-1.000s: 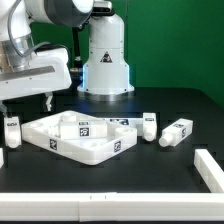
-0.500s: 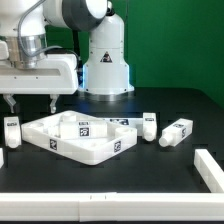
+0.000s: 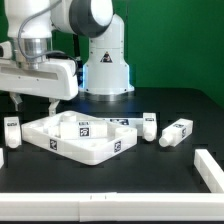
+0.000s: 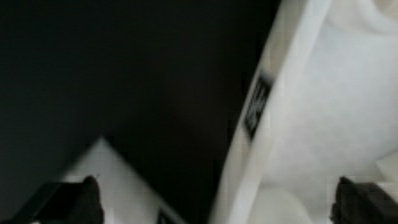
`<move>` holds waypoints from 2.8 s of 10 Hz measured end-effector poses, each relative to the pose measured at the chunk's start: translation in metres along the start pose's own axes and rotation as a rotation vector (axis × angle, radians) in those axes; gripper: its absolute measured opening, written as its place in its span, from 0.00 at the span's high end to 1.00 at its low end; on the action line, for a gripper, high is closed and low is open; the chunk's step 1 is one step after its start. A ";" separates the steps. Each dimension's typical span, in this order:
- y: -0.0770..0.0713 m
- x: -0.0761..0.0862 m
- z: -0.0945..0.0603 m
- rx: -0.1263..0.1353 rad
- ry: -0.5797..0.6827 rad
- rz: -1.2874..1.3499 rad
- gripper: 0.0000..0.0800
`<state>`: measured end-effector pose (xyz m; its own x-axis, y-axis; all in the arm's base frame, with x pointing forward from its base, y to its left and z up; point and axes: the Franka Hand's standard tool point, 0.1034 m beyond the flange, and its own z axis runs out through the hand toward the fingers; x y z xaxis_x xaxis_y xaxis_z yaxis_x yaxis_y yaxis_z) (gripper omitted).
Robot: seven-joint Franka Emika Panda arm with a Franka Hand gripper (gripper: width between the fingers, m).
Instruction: Assemble desk
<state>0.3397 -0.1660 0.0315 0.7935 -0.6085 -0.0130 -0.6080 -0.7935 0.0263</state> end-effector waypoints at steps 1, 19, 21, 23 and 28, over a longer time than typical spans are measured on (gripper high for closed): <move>0.002 0.001 0.000 0.003 0.001 0.004 0.19; -0.009 -0.016 0.000 0.052 -0.018 0.085 0.19; -0.009 -0.016 0.000 0.052 -0.018 0.084 0.19; -0.009 -0.017 0.000 0.067 -0.045 0.074 0.19; 0.018 -0.004 0.006 0.120 -0.074 -0.081 0.19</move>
Offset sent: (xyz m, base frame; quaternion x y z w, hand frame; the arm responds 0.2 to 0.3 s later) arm 0.0000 0.0000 0.0000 0.0000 0.0000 0.0000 1.0000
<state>0.3255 -0.1783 0.0259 0.8386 -0.5381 -0.0840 -0.5444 -0.8331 -0.0977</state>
